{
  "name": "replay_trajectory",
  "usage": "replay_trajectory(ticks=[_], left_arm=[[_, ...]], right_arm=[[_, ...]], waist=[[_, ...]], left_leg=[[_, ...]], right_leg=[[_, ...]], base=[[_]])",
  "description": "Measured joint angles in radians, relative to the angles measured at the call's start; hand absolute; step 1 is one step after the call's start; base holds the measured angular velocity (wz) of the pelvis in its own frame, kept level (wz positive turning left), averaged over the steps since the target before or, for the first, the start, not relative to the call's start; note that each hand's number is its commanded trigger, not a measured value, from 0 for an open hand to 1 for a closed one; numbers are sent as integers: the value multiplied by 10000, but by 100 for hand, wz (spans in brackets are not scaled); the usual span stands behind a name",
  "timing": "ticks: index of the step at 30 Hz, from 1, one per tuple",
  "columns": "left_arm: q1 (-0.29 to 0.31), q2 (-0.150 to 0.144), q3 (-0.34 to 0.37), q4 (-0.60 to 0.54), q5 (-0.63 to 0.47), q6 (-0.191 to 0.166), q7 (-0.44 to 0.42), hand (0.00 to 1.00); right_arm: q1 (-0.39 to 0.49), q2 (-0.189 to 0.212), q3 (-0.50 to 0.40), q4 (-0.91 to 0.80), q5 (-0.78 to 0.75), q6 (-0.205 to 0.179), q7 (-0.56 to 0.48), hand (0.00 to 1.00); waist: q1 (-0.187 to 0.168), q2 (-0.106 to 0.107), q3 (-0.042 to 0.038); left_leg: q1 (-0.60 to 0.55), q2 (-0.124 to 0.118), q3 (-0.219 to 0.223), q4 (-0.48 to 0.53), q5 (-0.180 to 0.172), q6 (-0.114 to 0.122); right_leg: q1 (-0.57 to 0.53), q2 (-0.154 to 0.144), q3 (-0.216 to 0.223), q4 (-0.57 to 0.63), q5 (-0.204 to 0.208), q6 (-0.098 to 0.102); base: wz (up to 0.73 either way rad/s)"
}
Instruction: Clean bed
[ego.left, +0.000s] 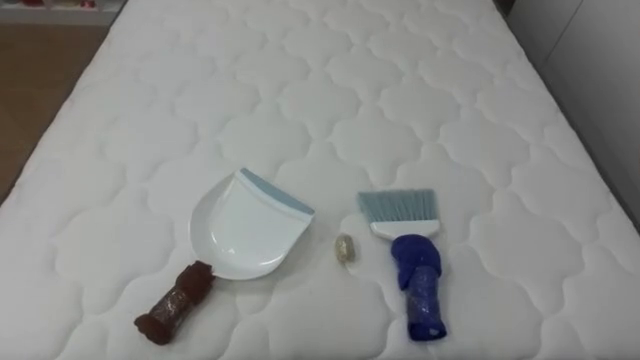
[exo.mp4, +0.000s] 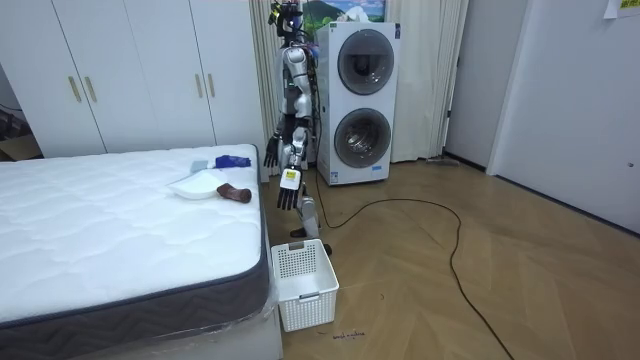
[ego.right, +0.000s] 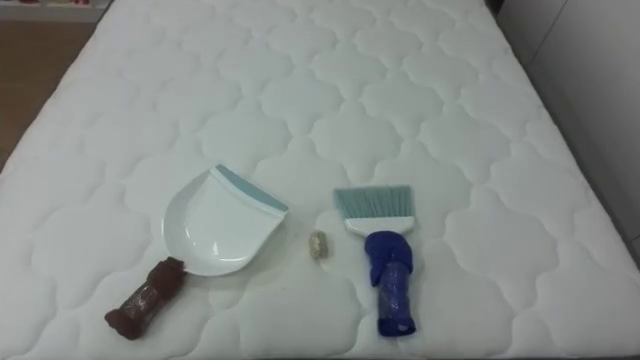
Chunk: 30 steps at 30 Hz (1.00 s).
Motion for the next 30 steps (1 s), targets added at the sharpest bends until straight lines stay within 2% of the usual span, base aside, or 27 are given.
replay_trajectory(ticks=[4, 8, 11, 12, 16, 19, 24, 27, 30], left_arm=[[-16, 3, 116, -604, -254, -556, 531, 0], [-156, -15, 342, -1572, -619, -1282, 1027, 0], [-218, -20, 386, -2084, -1036, -1716, 1469, 0], [-222, -19, 316, -2241, -1070, -1816, 1638, 0], [-226, -19, 88, -3024, -1228, -1856, 1900, 0], [-348, -17, -237, -3593, -1202, -2087, 2304, 0], [-616, 37, -985, -3593, -1159, -2313, 2592, 0], [-766, 94, -1407, -3584, -1153, -2336, 2695, 0], [-863, 220, -1911, -3571, -1179, -2356, 2736, 0]], right_arm=[[13, -3, -1, -23, -158, -135, -27, 0], [24, -23, -8, -22, -464, -483, -27, 0], [29, -34, -49, -24, -757, -659, -22, 0], [41, -40, -64, -24, -771, -663, -23, 0], [46, -55, -62, -7, -697, -664, 6, 0], [65, -56, -60, -47, -688, -663, 21, 0], [48, -77, -15, -73, -682, -721, -14, 0], [-69, -111, 147, -24, -627, -728, -43, 0], [-265, -156, 530, -22, -435, -728, -105, 0]], waist=[[3, -25, 3], [42, -7, -3], [18, 24, -31], [7, -13, -65], [-10, -3, -67], [-28, 37, -42], [-63, 122, -67], [-139, 153, -54], [-276, 195, -4]], left_leg=[[-27, -3, -12, 1, 0, 0], [-29, 4, 34, -6, 1, 1], [-17, 7, 37, -6, 1, 1], [-5, 7, 40, -7, 1, 1], [-7, 12, 19, -4, 2, 0], [-52, 6, -93, 1, 1, 1], [-209, -9, -180, 25, 3, 2], [-389, -11, -156, 39, 7, 6], [-596, -26, -123, 160, 7, 6]], right_leg=[[-47, -2, -67, 17, 1, 0], [35, 10, -17, 35, 2, 0], [47, 15, -10, 36, 4, -1], [49, 14, -31, 36, 5, -1], [15, 13, -63, 38, 9, -5], [17, 7, -74, 38, 16, -3], [-79, -23, -224, 62, 17, -3], [-327, -35, -237, 146, 20, -4], [-515, -66, -234, 234, 25, 1]], base=[[1], [0], [0], [0], [0], [5], [5], [0], [0]])
